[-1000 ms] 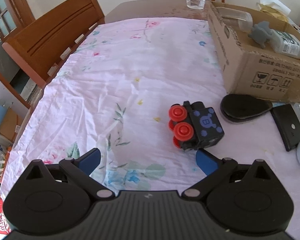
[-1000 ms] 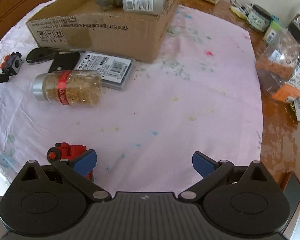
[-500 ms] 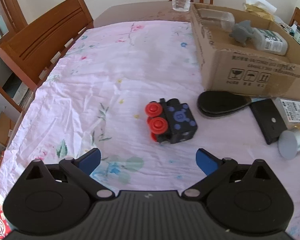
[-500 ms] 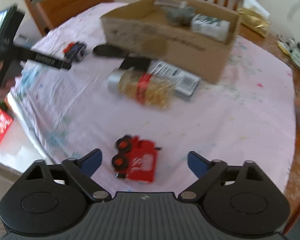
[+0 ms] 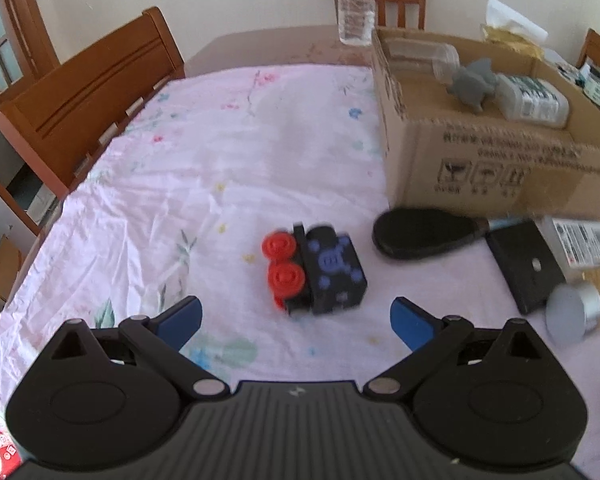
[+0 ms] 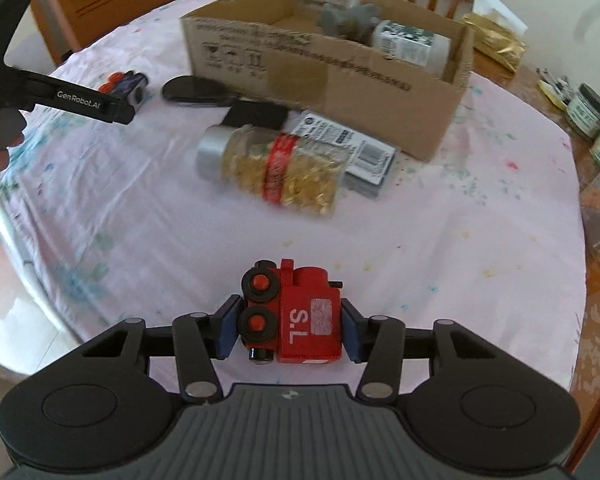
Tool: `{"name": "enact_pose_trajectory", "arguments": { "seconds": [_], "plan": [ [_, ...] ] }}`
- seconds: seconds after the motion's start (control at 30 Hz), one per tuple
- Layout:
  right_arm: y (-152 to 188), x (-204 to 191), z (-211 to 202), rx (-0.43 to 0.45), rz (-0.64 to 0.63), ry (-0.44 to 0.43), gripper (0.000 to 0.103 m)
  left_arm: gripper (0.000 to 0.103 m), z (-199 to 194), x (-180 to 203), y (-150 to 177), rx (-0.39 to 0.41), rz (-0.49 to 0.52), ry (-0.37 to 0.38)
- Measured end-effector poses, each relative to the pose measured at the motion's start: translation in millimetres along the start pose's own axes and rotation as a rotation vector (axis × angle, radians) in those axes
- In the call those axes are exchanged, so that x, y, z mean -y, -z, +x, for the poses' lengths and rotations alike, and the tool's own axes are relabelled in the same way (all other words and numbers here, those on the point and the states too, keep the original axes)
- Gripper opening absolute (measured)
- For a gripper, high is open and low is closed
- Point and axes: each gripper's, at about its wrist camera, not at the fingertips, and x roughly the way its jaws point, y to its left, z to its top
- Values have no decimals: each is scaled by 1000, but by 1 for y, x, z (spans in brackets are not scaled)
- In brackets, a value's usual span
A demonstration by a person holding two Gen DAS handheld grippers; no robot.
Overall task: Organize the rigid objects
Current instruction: 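Close the left tool on the black train while the right tool grasps the red S.L engine, then carry both toy trains into the cardboard box and open both tools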
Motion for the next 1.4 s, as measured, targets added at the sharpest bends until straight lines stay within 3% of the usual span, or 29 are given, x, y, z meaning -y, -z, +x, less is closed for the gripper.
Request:
{"name": "enact_pose_trajectory", "arguments": {
  "seconds": [0.1,0.23,0.37,0.4,1.03,1.4],
  "plan": [
    [-2,4,1,2,13,6,56,94,7,3,-6,21,2,-13],
    [-3,4,2,2,12,9,56,76,19,6,-10,18,3,-20],
    [-3,4,3,0,14,17,56,53,19,1,-12,31,-31,28],
    [-3,3,2,0,13,18,56,52,20,0,-12,29,-36,40],
    [-6,3,4,-11,13,23,59,50,19,-2,-13,7,-37,64],
    [-8,4,1,-13,16,29,54,49,13,-5,-15,-24,4,98]
  ]
}}
